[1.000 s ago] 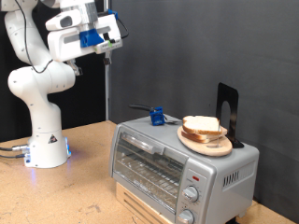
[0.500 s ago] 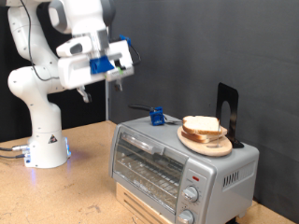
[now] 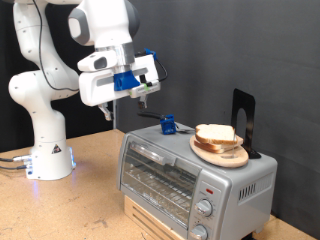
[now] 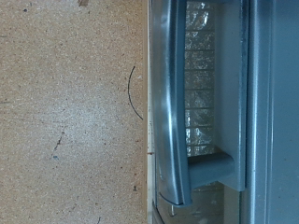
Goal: Make a piece of toast with the oven
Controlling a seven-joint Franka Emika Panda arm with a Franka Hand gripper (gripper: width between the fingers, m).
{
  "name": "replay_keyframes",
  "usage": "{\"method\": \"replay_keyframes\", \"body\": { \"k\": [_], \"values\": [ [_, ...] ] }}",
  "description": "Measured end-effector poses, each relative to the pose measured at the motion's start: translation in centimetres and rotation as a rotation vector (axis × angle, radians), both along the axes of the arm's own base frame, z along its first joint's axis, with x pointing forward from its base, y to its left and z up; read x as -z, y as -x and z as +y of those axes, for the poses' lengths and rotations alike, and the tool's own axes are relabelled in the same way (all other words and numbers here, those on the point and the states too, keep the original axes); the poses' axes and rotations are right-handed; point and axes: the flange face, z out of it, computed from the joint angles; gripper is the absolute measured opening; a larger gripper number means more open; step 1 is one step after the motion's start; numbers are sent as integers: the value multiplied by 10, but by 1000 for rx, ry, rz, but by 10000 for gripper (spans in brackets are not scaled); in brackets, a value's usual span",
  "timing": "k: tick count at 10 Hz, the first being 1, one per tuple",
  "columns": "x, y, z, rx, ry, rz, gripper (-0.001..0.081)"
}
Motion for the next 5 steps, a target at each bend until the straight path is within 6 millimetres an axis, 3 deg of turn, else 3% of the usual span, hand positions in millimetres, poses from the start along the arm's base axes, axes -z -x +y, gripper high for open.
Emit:
{"method": "replay_keyframes", "body": {
  "k": [3,5],
  "values": [
    [0,2,-6,5,-73,-3,808],
    [17,7,-5,0,-75,31,808]
  ]
}}
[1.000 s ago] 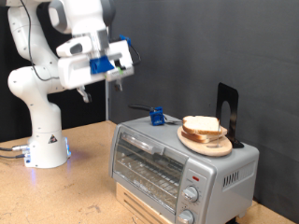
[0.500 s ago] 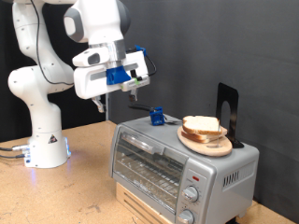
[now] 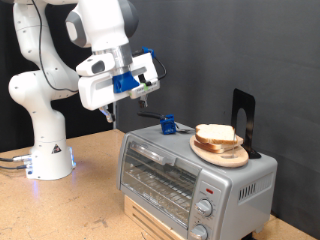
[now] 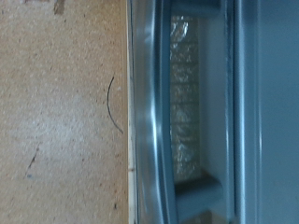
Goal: Make a piece of toast with the oven
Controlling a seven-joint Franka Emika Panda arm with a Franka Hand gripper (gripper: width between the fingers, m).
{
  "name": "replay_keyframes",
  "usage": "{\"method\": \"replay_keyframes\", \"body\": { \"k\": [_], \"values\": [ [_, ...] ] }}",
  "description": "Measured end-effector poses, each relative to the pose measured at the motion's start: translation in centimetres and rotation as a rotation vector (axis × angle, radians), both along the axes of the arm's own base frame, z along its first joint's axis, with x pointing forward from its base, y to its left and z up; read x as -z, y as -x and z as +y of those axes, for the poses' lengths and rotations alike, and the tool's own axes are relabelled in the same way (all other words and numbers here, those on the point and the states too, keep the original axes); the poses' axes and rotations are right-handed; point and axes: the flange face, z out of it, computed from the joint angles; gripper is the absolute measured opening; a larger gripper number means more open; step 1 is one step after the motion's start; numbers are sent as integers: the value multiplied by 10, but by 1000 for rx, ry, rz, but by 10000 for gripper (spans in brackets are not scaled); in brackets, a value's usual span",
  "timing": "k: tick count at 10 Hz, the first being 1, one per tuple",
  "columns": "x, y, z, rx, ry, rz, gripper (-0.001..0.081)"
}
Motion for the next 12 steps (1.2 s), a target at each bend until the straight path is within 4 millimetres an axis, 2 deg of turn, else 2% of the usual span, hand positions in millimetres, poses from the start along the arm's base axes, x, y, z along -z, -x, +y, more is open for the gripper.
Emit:
{"method": "replay_keyframes", "body": {
  "k": [4,6,9,12],
  "values": [
    [47,3,24,-8,46,31,808],
    [65,4,29,-6,68,40,808],
    [87,13,15,-7,112,49,808],
    [91,16,-14,27,146,49,808]
  ]
}}
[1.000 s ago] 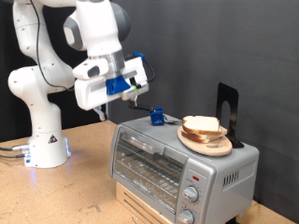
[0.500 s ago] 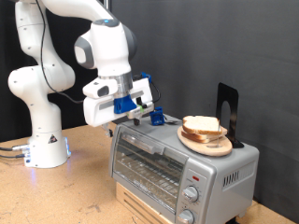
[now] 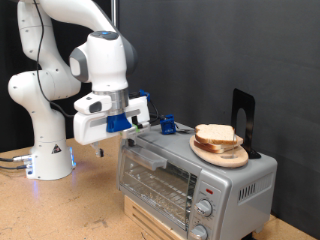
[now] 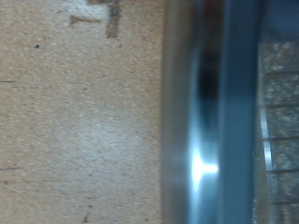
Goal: Make a piece of toast with the oven
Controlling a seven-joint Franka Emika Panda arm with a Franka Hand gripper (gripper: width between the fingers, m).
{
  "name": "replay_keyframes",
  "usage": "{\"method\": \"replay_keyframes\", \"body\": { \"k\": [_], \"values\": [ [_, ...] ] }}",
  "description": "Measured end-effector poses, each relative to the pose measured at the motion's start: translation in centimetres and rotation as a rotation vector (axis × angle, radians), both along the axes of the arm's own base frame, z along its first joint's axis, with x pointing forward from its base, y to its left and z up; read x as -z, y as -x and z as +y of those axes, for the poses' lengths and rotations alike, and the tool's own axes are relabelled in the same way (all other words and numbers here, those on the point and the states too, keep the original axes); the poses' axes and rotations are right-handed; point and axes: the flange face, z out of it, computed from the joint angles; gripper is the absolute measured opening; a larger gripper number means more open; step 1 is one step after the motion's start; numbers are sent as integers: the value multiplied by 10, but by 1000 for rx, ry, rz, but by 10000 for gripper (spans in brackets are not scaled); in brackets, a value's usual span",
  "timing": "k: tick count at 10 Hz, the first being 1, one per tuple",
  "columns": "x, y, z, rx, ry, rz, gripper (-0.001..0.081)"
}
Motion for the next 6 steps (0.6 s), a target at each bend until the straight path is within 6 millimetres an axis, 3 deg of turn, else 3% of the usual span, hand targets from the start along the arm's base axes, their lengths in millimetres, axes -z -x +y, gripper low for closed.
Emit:
{"method": "replay_keyframes", "body": {
  "k": [6],
  "values": [
    [38,4,-41,89,12,42,808]
  ]
}}
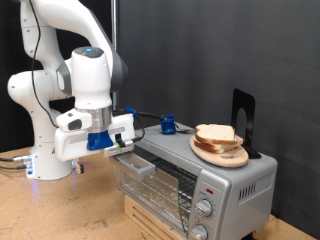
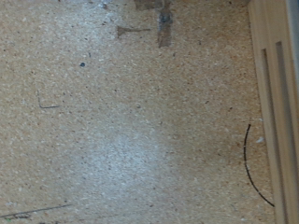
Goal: Make a piece of toast with the oven
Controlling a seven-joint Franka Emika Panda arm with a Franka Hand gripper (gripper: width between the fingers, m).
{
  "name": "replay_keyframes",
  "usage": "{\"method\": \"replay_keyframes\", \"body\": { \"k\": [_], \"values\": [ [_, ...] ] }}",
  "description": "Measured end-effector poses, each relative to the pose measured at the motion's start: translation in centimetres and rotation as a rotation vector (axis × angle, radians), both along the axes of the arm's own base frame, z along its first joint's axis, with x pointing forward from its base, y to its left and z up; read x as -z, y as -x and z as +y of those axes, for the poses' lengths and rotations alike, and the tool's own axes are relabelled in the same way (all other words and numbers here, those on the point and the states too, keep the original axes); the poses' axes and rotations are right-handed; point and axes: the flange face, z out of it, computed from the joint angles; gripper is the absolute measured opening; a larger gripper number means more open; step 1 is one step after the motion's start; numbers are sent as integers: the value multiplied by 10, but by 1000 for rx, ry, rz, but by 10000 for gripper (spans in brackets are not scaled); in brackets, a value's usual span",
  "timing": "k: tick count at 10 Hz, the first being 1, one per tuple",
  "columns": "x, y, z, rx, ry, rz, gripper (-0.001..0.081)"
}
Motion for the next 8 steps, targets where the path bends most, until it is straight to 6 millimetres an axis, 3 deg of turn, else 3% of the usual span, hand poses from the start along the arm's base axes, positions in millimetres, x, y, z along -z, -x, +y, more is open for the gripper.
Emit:
{"method": "replay_keyframes", "body": {
  "k": [3,8],
  "values": [
    [5,-1,-11,-1,0,8,808],
    [11,5,-14,-49,30,61,808]
  ]
}}
